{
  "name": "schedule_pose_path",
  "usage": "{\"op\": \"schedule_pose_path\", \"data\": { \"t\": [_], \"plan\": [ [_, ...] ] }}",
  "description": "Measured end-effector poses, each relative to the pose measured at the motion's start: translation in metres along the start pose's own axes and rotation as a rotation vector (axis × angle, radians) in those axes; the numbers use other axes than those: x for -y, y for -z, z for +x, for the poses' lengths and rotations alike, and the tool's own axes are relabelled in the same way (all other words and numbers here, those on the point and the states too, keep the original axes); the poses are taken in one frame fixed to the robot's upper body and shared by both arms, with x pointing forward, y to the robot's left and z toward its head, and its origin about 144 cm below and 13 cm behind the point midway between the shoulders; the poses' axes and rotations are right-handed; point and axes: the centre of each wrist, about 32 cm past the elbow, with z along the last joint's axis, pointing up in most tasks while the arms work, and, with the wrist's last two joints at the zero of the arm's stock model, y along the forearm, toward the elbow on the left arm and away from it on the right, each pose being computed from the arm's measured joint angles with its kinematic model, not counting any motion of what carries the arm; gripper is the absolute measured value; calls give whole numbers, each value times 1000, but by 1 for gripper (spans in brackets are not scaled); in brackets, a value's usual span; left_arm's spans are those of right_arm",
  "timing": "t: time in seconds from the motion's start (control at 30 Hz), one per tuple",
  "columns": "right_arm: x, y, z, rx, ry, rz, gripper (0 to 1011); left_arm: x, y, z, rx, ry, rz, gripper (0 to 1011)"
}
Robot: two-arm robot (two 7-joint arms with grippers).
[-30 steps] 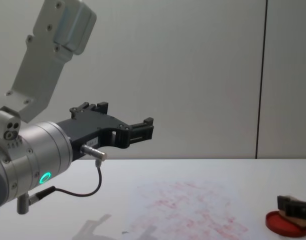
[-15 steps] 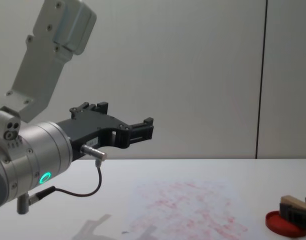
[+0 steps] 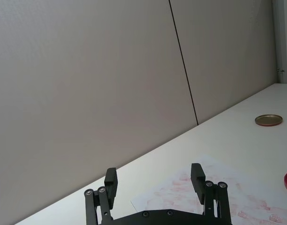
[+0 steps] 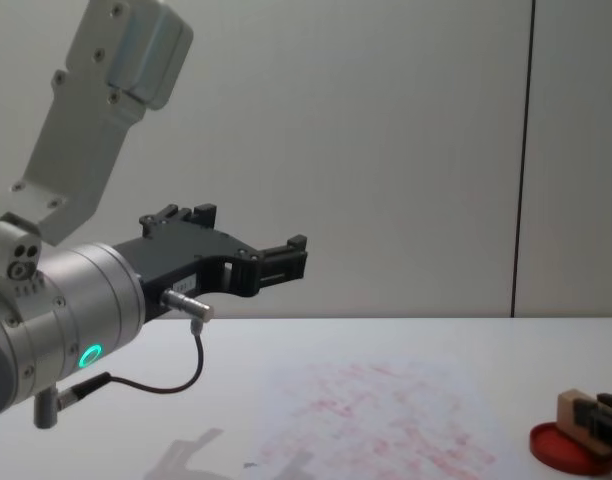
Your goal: Use the one hand to pick up the stamp and affix it onto the A4 paper.
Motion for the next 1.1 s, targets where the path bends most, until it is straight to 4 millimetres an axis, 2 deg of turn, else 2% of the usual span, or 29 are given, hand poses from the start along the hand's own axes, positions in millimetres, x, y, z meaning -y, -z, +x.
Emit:
{"op": "schedule_pose_path", "data": {
  "t": [0.63, 1.1],
  "plan": [
    [-1, -8, -9, 66, -45, 70, 225, 0, 0, 0, 0, 0, 0, 993],
    [-8, -19, -30, 66, -199, 93, 225, 0, 0, 0, 0, 0, 0, 993]
  ]
}}
